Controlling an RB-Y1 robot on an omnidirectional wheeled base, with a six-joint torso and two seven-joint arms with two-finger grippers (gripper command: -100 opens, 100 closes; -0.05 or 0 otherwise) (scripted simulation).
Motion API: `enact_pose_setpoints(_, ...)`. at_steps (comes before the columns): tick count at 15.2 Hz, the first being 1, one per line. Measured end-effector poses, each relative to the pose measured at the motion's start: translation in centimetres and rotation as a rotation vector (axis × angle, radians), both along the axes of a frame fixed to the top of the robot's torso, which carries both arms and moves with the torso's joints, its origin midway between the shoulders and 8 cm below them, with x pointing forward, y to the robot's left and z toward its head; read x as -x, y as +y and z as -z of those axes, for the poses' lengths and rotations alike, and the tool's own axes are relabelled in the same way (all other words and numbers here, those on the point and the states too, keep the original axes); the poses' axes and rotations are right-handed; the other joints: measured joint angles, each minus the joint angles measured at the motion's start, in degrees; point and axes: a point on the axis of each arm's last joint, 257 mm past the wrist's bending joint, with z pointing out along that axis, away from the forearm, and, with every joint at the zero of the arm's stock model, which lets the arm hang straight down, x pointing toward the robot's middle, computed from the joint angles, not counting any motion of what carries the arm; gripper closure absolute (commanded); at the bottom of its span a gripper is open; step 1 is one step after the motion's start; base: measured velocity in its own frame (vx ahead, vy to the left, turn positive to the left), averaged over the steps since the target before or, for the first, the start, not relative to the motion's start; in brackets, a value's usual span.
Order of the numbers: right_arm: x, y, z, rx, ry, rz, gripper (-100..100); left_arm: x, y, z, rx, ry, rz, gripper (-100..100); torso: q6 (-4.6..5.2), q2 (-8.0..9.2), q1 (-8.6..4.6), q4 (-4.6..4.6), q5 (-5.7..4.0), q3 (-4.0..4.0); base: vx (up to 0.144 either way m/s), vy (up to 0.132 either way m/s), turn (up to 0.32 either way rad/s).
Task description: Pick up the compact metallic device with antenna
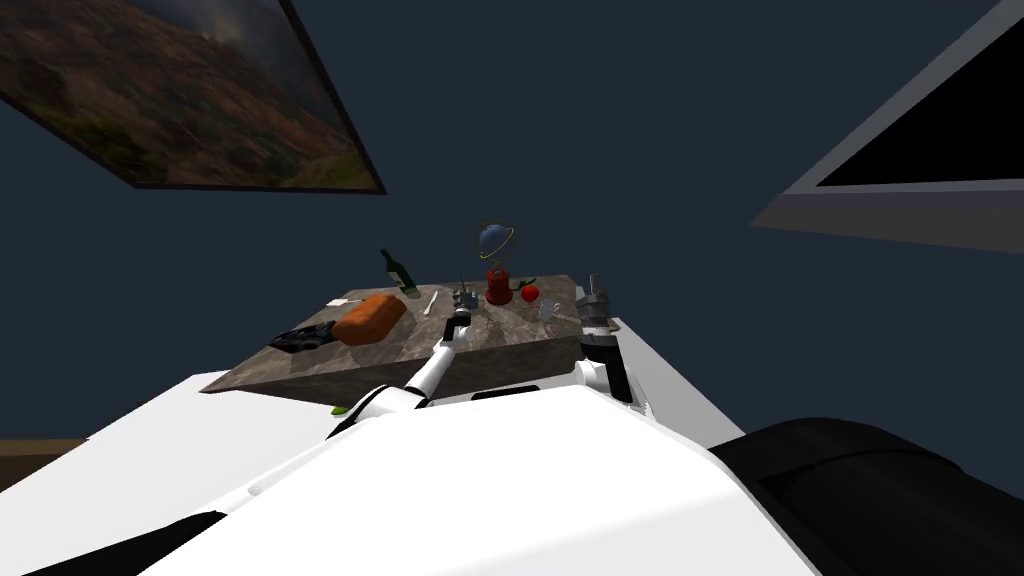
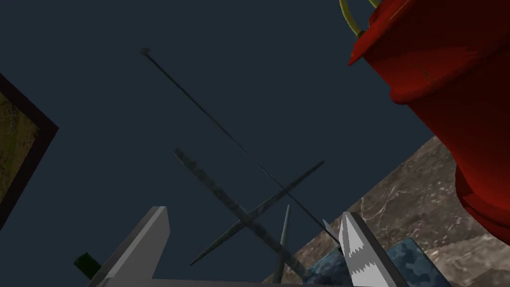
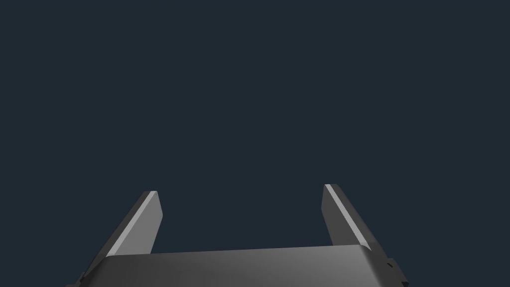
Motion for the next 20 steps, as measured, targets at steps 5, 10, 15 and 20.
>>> enact_pose_setpoints(5,0.0,0.0,0.0,0.000,0.000,0.000,0,-0.3,1.4,-1.8,-0.105,-0.062,-0.009,-100,0.00,0.31,-0.19,0.08,-0.06,0.19,-0.119,-0.200,-0.294)
enact_pose_setpoints(10,0.0,0.0,0.0,0.001,0.000,0.000,0,-0.3,5.5,-1.5,-0.098,-0.062,-0.075,-100,-0.12,-0.11,0.90,0.00,0.16,-0.04,-0.004,0.006,-0.153)
enact_pose_setpoints(15,0.0,0.0,0.0,0.001,0.001,0.001,0,-0.1,9.2,-0.2,-0.040,-0.036,-0.159,-100,-0.14,-0.34,1.43,-0.07,0.29,-0.19,0.050,0.142,-0.005)
enact_pose_setpoints(20,0.0,0.0,0.0,0.001,0.001,0.000,0,-0.6,11.1,-0.7,-0.016,-0.031,-0.202,-100,-0.09,-0.27,0.87,-0.04,0.18,-0.14,0.028,0.045,-0.018)
